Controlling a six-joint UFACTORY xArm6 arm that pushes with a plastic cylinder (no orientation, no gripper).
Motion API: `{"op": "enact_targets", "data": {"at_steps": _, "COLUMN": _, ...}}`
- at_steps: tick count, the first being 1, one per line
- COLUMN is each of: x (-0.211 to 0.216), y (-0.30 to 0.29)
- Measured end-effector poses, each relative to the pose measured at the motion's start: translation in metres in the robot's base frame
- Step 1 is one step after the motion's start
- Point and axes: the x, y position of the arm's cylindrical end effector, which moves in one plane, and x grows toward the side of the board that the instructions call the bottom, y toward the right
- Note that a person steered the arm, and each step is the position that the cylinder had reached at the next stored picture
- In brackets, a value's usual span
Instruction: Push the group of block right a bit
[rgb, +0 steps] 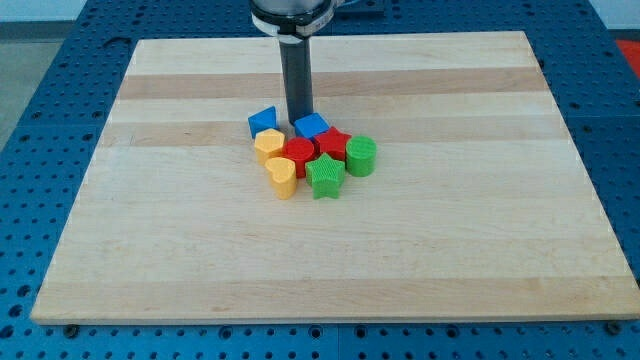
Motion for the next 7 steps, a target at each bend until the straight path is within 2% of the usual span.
{"op": "enact_targets", "data": {"at_steps": 1, "x": -0.029, "y": 0.002}}
{"op": "enact_targets", "data": {"at_steps": 2, "x": -0.066, "y": -0.03}}
{"op": "enact_targets", "data": {"at_steps": 5, "x": -0.052, "y": -0.098}}
{"op": "enact_targets", "data": {"at_steps": 6, "x": -0.05, "y": -0.138}}
{"op": "enact_targets", "data": {"at_steps": 7, "x": -0.045, "y": -0.14}}
